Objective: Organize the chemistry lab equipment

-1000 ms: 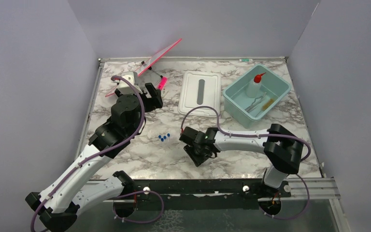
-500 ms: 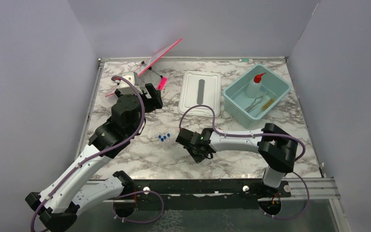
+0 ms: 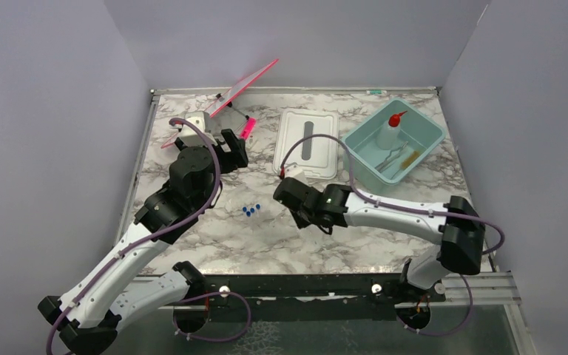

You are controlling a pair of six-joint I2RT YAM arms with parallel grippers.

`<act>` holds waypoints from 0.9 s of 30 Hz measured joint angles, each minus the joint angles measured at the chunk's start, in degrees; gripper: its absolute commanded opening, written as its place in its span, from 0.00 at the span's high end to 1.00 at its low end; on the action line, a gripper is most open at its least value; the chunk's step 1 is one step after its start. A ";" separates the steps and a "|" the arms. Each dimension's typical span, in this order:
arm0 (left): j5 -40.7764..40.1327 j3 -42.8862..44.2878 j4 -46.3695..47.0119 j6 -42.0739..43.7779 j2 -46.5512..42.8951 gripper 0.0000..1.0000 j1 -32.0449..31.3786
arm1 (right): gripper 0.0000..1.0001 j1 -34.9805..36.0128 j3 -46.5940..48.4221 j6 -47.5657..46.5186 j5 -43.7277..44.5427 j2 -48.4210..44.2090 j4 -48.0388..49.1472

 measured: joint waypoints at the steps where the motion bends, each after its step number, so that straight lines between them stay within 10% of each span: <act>1: 0.00 -0.24 0.00 -0.15 -0.20 0.19 0.00 | 0.99 0.00 1.42 0.17 1.53 -1.51 -0.07; 11: 0.94 -0.85 -0.15 -0.57 -0.55 0.19 0.00 | 0.99 -5.01 14.05 3.04 15.47 -9.64 -5.14; 27: 4.81 -0.85 -0.13 -0.57 -0.04 0.19 0.00 | 0.99 -39.65 16.85 8.22 17.00 -14.01 -7.26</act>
